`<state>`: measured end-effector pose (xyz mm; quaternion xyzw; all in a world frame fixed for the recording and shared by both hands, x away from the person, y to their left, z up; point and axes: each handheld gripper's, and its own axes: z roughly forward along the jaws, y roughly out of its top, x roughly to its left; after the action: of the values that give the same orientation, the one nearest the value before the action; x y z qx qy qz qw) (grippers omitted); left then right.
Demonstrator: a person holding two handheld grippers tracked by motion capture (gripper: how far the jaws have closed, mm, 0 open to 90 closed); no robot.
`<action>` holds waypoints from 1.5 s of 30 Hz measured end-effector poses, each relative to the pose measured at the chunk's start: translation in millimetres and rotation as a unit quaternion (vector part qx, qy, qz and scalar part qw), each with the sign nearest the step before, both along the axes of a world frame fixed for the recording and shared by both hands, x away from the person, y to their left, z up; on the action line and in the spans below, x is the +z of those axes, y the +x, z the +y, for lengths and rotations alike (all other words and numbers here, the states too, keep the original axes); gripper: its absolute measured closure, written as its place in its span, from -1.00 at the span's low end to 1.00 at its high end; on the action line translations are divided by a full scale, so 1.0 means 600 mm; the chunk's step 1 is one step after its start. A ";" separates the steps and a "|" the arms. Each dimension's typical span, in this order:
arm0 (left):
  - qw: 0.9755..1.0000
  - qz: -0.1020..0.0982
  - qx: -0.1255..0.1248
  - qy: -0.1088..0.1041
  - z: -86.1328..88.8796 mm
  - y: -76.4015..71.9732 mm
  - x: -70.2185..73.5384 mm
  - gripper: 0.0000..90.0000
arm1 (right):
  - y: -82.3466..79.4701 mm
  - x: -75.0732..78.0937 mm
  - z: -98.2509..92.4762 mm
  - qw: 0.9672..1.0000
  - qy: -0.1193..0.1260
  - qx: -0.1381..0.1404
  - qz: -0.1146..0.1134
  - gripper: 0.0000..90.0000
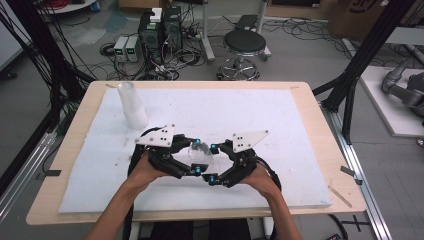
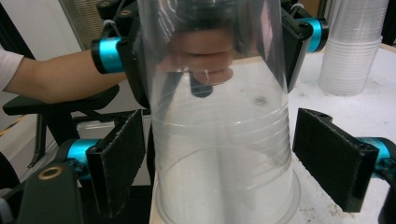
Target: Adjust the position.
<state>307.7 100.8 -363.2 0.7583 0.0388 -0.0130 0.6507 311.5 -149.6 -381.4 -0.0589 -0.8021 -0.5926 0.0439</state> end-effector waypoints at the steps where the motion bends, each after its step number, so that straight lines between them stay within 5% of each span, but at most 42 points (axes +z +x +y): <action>1: 1.000 0.000 0.000 -0.001 0.000 0.000 0.000 -0.18 | 0.000 0.000 0.001 1.000 -0.001 0.002 0.002 -0.62; 22: 1.000 0.002 -0.005 -0.001 0.004 0.003 -0.003 -0.17 | 0.003 -0.007 0.016 1.000 -0.007 0.013 -0.006 -0.34; 45: 1.000 0.005 0.002 -0.001 0.008 0.004 -0.007 -0.24 | 0.003 -0.010 0.016 1.000 -0.008 0.008 -0.009 -0.26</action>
<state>310.0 105.4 -367.5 0.7577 0.0438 -0.0151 0.6509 313.2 -140.3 -387.1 -0.0473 -0.8076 -0.5864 0.0406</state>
